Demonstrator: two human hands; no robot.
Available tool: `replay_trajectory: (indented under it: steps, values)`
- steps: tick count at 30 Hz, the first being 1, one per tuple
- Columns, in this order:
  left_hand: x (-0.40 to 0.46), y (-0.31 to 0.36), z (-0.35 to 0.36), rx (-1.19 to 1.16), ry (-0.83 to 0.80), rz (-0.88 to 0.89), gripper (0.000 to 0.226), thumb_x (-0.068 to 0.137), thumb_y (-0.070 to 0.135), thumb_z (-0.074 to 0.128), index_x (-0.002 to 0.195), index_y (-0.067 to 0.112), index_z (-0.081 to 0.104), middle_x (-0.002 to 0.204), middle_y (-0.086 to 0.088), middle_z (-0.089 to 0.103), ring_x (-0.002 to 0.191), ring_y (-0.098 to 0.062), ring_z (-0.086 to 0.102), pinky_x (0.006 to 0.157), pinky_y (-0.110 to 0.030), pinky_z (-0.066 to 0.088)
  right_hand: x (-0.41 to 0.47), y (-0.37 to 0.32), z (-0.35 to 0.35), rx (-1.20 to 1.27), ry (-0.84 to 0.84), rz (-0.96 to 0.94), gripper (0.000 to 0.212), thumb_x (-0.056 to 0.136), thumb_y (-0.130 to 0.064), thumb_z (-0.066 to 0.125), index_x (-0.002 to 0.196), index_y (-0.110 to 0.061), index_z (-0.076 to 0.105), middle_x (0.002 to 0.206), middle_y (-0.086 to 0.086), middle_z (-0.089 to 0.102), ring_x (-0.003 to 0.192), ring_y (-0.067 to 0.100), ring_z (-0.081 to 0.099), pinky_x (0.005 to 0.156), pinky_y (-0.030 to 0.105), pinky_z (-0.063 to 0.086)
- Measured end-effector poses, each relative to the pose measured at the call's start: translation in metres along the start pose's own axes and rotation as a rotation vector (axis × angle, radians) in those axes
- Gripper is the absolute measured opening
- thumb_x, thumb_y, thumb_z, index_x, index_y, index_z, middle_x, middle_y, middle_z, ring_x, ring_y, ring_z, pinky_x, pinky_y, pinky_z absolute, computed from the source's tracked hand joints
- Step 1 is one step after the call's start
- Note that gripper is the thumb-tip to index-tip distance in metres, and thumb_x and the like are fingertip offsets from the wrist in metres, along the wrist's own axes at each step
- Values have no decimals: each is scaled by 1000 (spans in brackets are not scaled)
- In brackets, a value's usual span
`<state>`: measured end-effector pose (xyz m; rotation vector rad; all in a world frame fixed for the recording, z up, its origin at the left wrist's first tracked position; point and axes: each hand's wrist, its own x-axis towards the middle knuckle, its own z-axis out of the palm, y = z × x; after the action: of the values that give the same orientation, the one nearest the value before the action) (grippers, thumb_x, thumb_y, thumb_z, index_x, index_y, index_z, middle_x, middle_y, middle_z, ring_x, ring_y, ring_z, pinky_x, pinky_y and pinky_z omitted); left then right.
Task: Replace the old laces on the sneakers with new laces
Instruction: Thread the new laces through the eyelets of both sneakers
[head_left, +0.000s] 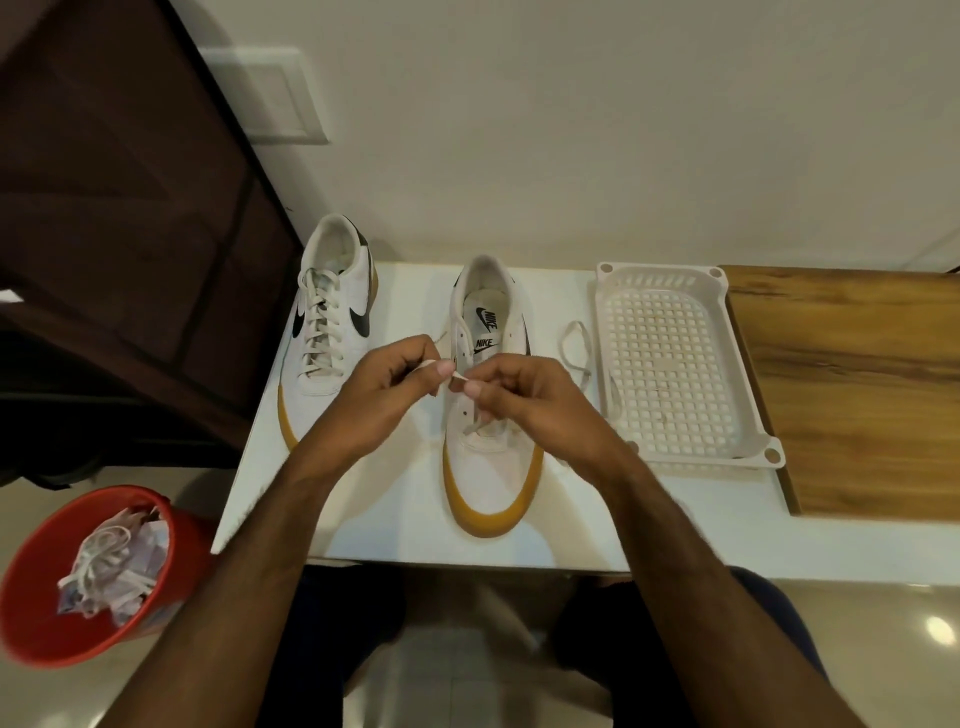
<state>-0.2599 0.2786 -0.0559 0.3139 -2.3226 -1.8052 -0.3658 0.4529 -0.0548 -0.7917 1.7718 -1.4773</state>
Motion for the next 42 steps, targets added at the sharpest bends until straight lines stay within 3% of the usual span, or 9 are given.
replay_trajectory:
  steps: [4,9,14,16,22,28,32,37,42]
  values:
    - [3,-2,-11,-181,183,-15,35,94,27,58,71,4,45,63,0,36,63,-12,35,62,-26,32,-4,4,-23,148,108,48,19,96,-22,67,93,-5,72,79,10,69,70,8,57,69,20,45]
    - [6,1,-24,-642,416,-47,30,97,22,53,70,15,45,63,2,44,60,-12,43,64,-30,38,-2,7,-27,333,133,78,22,95,-32,66,86,-11,68,76,5,56,72,14,45,69,27,36]
    - [2,1,-38,-1023,526,11,40,103,28,49,65,19,60,97,0,71,68,-10,58,68,-28,46,2,12,-25,286,207,122,23,99,-28,65,82,-12,61,72,3,56,63,10,47,62,24,40]
    - [1,4,-38,-1072,587,26,42,102,31,51,63,21,64,96,1,73,68,-9,60,71,-27,48,3,15,-27,215,251,155,24,99,-28,65,86,-8,61,72,2,62,60,9,53,59,23,42]
    - [0,4,-48,-1118,781,105,29,100,34,59,76,20,67,81,4,65,72,-9,62,78,-28,52,4,22,-28,159,365,204,31,98,-27,66,98,4,64,70,2,67,61,9,58,57,24,43]
    - [2,-11,-57,-934,982,22,17,96,15,65,106,19,78,98,2,73,78,-4,61,68,-22,47,5,21,-23,192,330,195,33,94,-27,72,101,4,66,69,0,53,60,10,45,56,23,41]
    - [0,-16,-58,-765,1120,-76,22,96,16,65,114,24,75,111,6,75,97,-5,67,81,-24,50,5,19,-23,79,236,169,19,89,-18,77,99,-3,72,69,3,53,59,4,47,55,15,42]
    - [0,-20,-63,-775,1158,-35,24,98,9,61,117,18,73,112,-2,72,102,-12,70,86,-27,56,4,25,-27,23,267,198,16,94,-16,71,98,0,71,55,-17,55,52,-5,49,55,9,41]
    - [2,-25,-66,-794,1166,-35,26,97,5,61,119,14,72,110,-3,72,90,-11,69,83,-25,56,3,25,-27,10,293,207,15,96,-18,68,95,-3,70,59,-15,58,54,-1,49,56,14,42]
